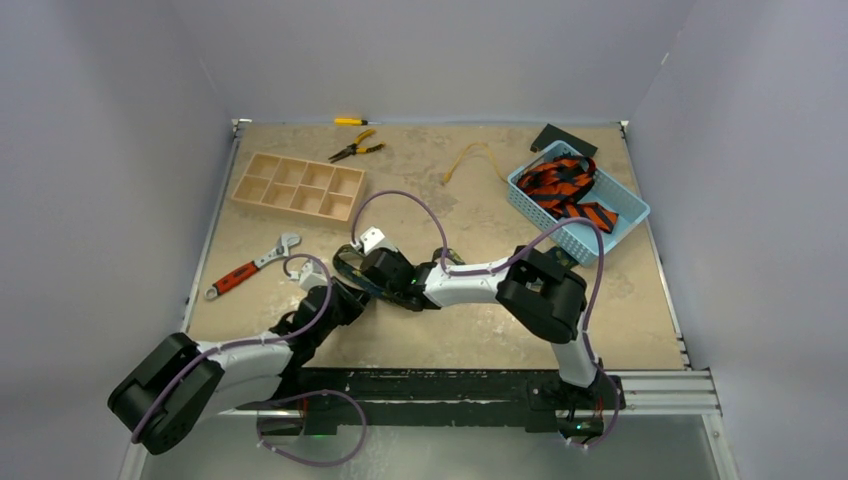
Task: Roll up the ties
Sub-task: Flatten out the tie at the center of the board.
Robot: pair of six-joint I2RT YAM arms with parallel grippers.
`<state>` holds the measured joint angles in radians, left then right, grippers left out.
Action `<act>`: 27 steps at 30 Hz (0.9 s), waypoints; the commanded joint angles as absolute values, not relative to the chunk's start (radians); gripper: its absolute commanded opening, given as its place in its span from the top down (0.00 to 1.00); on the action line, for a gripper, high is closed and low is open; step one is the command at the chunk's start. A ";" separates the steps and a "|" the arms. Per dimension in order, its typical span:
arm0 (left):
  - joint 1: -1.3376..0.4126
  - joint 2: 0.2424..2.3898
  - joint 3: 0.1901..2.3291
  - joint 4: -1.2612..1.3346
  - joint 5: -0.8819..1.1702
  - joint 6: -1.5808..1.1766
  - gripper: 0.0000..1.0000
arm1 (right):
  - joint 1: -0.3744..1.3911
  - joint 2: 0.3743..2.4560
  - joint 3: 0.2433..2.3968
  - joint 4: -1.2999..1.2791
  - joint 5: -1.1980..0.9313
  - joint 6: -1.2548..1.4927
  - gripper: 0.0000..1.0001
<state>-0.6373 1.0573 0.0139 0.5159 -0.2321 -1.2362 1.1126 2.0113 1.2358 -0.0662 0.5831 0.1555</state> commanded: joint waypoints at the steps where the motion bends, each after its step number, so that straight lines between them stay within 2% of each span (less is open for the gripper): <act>1: -0.640 1.087 -0.124 0.566 -0.250 -1.201 0.85 | 1.108 2.036 1.220 -0.102 0.579 0.151 0.84; 3: -0.640 1.102 -0.121 0.587 -0.253 -1.194 0.85 | 1.109 2.011 1.215 -0.100 0.604 0.159 0.97; 4: -0.640 1.112 -0.121 0.605 -0.256 -1.188 0.86 | 1.109 1.995 1.214 -0.099 0.619 0.164 1.00; 10: -0.640 1.222 -0.116 0.788 -0.280 -1.160 0.87 | 1.109 1.856 1.204 -0.088 0.701 0.144 1.00; 14: -0.651 1.378 -0.114 1.002 -0.319 -1.128 0.87 | 1.109 1.757 1.198 -0.097 0.706 0.117 1.00; 19: -0.714 1.640 -0.092 1.399 -0.387 -1.045 0.88 | 1.120 1.670 1.190 -0.138 0.637 0.129 1.00; 22: -0.729 1.859 -0.101 1.745 -0.420 -1.031 0.88 | 1.147 1.653 1.192 -0.177 0.620 0.163 1.00; 27: -0.754 1.905 -0.046 1.780 -0.460 -0.965 0.88 | 1.172 1.642 1.163 -0.206 0.622 0.242 1.00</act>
